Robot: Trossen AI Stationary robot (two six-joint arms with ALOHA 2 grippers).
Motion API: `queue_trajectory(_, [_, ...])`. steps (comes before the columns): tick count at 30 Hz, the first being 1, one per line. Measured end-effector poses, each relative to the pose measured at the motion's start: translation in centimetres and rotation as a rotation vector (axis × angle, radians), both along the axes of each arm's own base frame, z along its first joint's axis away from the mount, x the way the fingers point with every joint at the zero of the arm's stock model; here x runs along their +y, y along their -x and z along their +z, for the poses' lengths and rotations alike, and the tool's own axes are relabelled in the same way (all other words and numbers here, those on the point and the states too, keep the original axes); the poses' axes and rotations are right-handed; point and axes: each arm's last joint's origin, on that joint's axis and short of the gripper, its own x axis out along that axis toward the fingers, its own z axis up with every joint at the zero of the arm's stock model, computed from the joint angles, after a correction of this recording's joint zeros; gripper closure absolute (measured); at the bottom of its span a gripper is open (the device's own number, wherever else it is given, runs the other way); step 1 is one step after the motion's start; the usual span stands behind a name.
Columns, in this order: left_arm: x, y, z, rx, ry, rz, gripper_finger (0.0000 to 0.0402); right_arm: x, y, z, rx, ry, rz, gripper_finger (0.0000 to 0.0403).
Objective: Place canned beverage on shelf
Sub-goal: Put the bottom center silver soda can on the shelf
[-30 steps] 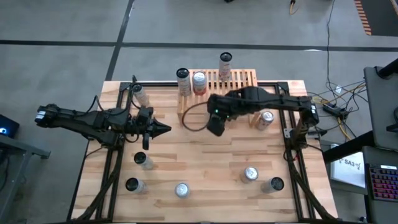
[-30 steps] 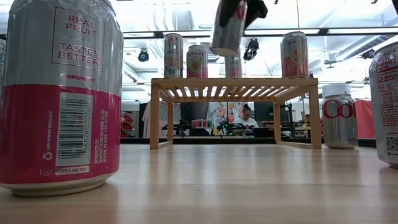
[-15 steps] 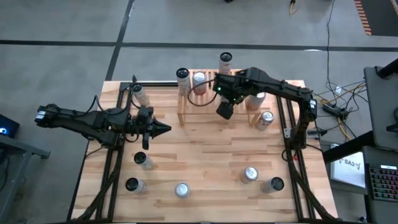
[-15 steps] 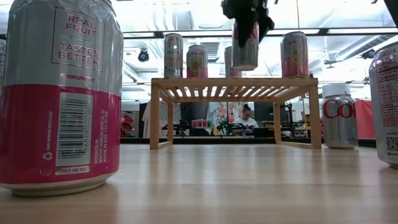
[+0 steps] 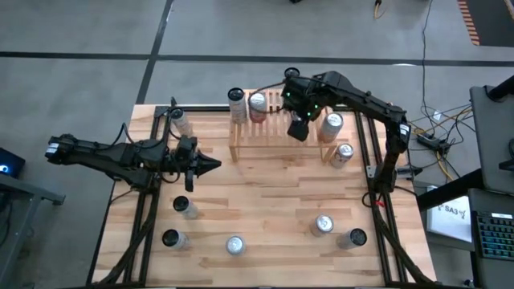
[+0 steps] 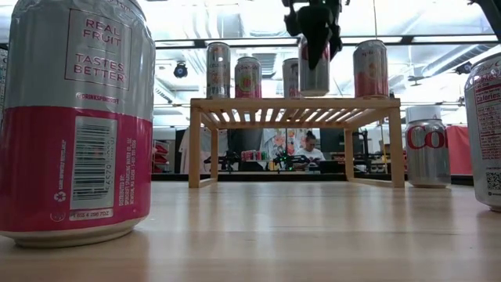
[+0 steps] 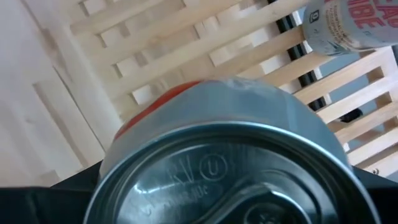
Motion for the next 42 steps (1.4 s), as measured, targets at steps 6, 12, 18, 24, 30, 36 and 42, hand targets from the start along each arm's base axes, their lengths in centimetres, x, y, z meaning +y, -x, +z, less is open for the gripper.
queue_trajectory(6, [0.2,0.0,0.0,-0.001,-0.005,0.052,0.0402,-2.3,1.1,0.0,-0.003,-0.015,0.032,0.0104])
queue_trajectory(12, [0.2,0.0,0.1,-0.008,-0.008,0.081,0.0402,-4.2,2.3,0.0,-0.009,-0.02,0.083,0.0103])
queue_trajectory(18, [0.5,0.0,0.6,-0.065,-0.015,0.159,0.0402,-6.0,3.6,0.1,-0.035,-0.043,0.12,0.0103])
queue_trajectory(24, [0.8,0.0,1.4,-0.137,-0.045,0.252,0.0402,-7.9,5.0,0.1,-0.028,-0.026,0.11,0.0102])
queue_trajectory(30, [1.2,0.2,2.1,-0.186,-0.105,0.368,0.0402,-9.1,5.9,0.1,-0.038,-0.017,0.065,0.0101])
queue_trajectory(36, [1.8,0.3,2.6,-0.215,-0.153,0.457,0.0402,-9.2,5.9,0.2,-0.079,-0.049,0.059,0.0101])
queue_trajectory(42, [2.2,0.3,2.8,-0.227,-0.157,0.482,0.0402,-9.2,5.9,0.1,-0.083,-0.064,0.009,0.0101])
